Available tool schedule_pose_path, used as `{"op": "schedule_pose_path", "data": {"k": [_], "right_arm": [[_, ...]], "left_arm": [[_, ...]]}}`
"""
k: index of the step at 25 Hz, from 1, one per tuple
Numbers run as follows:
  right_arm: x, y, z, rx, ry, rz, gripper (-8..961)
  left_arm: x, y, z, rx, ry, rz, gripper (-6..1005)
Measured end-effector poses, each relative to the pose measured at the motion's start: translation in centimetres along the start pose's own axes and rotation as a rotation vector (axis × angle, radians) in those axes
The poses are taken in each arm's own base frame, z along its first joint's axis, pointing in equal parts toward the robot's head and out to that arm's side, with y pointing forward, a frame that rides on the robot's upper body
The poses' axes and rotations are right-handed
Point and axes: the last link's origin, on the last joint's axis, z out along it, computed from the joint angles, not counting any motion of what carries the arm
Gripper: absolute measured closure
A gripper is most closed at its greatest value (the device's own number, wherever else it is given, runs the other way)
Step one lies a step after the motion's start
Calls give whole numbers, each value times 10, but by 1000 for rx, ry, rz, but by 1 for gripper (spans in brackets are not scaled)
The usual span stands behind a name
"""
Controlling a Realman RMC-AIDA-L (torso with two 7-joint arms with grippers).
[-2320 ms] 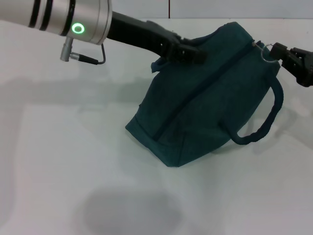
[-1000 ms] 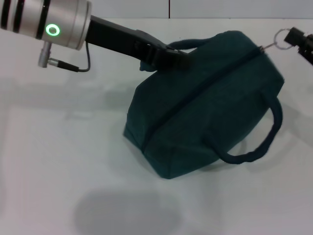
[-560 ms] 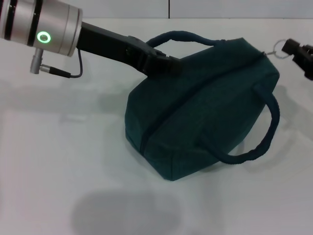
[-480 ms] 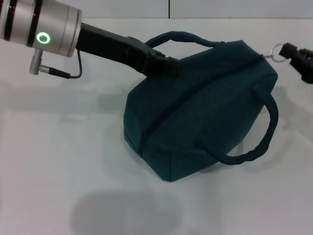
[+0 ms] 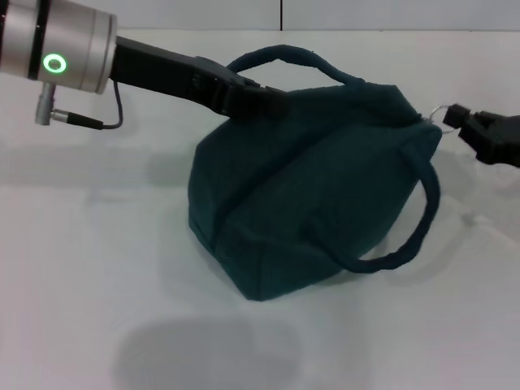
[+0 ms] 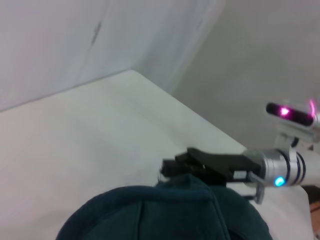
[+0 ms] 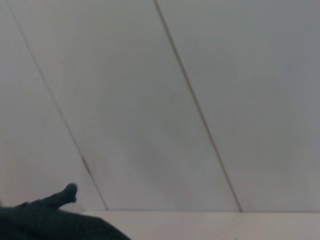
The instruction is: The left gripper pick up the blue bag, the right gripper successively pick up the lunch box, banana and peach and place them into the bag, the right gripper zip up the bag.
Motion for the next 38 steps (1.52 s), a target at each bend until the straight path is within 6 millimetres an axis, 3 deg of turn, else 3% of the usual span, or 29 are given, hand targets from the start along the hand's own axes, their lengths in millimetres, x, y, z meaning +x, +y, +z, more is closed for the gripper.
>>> {"op": "schedule_pose_path", "data": {"k": [13,17,23,27,33,35,38], "right_arm": [[12,2,3,3,56,10,893],[17,1,-2,29,36,49,876],[24,-5,-21,80,4,77,851],[23,-5,-29,86,-31,74,835],[5,-14,-49,136,-181,74,610],[-7,-8,-55,97,-263,44,375],[-38,7,-62,-48,-379,-64,315]], "left_arm": [[-3,0,5,-19,34,-8,880],[-3,-1,6,-26,85,-14,862],[-1,-1,-7,-32,261,64,835],[-3,3,-20,-43,407,163,687],[-25,8,-39,-41,539,236,467],[-37,10,-45,-24,572,279,446],[-61,11,-52,16,609,306,414]]}}
